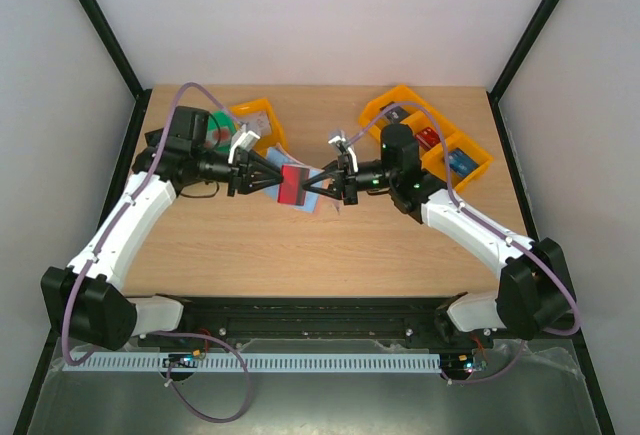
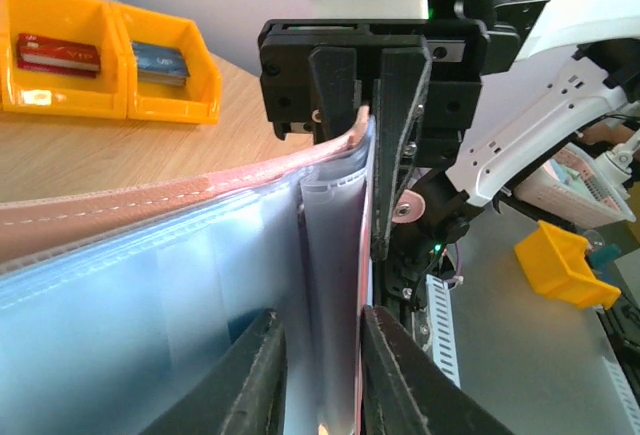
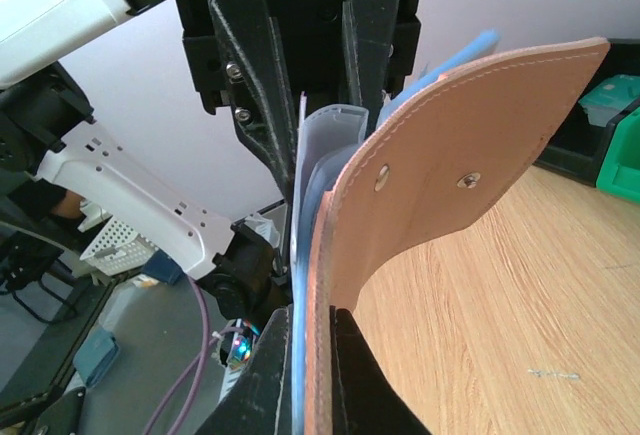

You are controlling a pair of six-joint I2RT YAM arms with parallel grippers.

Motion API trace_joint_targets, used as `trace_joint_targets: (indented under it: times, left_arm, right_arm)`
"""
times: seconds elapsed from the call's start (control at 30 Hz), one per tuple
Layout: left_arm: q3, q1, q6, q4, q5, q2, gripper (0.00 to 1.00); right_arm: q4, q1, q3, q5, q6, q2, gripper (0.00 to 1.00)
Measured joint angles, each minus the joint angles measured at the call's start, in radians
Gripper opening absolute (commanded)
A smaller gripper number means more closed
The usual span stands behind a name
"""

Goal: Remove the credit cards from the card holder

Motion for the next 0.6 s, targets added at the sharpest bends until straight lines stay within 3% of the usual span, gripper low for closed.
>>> trace_joint_targets:
  times: [0.33, 0.6]
  left_arm:
    - [-0.023, -0.007, -0.023, 0.029, -0.043, -0.002, 0.10]
    - [-0.023, -0.026, -0.022, 0.031, -0.044, -0.003, 0.13]
  right_arm:
    - [-0.036, -0.006, 0.000, -0.014, -0.018, 0.000, 0.02]
    - [-0.033, -0.006, 0.000, -0.021, -0.010, 0.000, 0.02]
